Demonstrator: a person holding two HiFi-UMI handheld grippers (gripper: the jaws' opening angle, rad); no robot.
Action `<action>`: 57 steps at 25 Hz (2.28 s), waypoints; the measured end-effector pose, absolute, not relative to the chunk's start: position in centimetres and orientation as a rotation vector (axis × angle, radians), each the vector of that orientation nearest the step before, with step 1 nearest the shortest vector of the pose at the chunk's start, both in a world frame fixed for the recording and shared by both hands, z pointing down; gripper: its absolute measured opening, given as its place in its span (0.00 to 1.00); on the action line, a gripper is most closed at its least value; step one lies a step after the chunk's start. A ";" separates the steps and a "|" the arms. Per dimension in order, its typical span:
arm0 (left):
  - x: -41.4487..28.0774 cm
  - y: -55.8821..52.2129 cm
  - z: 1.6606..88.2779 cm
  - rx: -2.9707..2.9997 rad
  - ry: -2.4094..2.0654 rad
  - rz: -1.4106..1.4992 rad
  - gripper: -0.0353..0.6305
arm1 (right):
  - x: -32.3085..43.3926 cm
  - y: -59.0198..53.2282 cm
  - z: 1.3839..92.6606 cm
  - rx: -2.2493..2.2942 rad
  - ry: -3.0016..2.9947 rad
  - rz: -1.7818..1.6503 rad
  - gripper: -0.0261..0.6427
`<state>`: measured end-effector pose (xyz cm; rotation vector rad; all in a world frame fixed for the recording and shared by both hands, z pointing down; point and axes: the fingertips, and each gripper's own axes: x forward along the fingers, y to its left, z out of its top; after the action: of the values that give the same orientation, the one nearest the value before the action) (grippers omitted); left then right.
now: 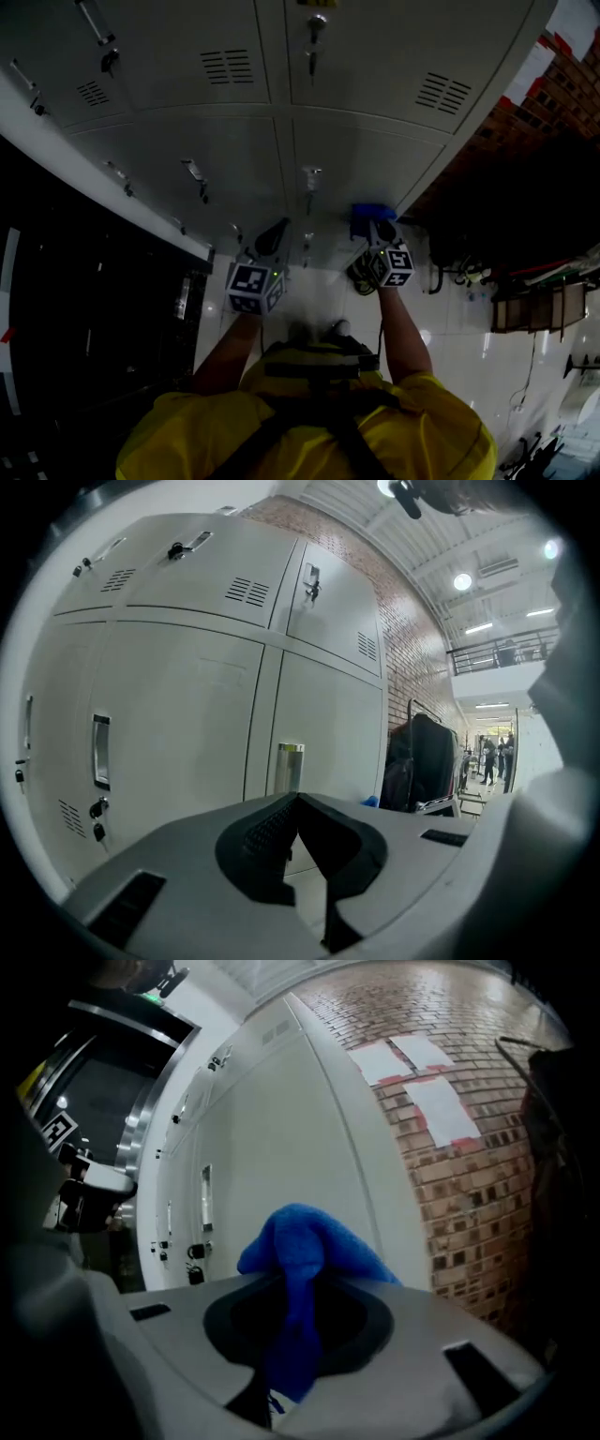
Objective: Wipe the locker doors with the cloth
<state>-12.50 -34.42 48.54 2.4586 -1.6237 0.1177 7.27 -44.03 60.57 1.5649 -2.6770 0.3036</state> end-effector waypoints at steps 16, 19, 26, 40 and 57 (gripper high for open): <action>-18.6 -32.2 49.3 2.345 -1.764 0.083 0.05 | -1.9 -41.1 55.8 1.448 -2.727 0.303 0.15; -17.1 -32.8 48.3 2.398 -1.718 0.070 0.05 | 2.9 -36.7 52.5 1.571 -2.661 0.370 0.15; -14.9 -33.3 46.9 2.481 -1.636 0.055 0.05 | 6.2 -32.4 47.3 1.699 -2.599 0.220 0.15; -13.2 -22.6 45.1 2.567 -1.614 0.056 0.05 | 5.6 -20.9 44.6 1.654 -2.776 0.314 0.15; -3.2 10.6 43.9 2.584 -1.582 0.011 0.05 | 16.3 12.9 41.3 1.684 -2.839 0.256 0.14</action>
<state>-3.17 10.56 43.92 2.5837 -1.5825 0.0111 16.25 12.86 41.27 1.6841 -2.8390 0.2561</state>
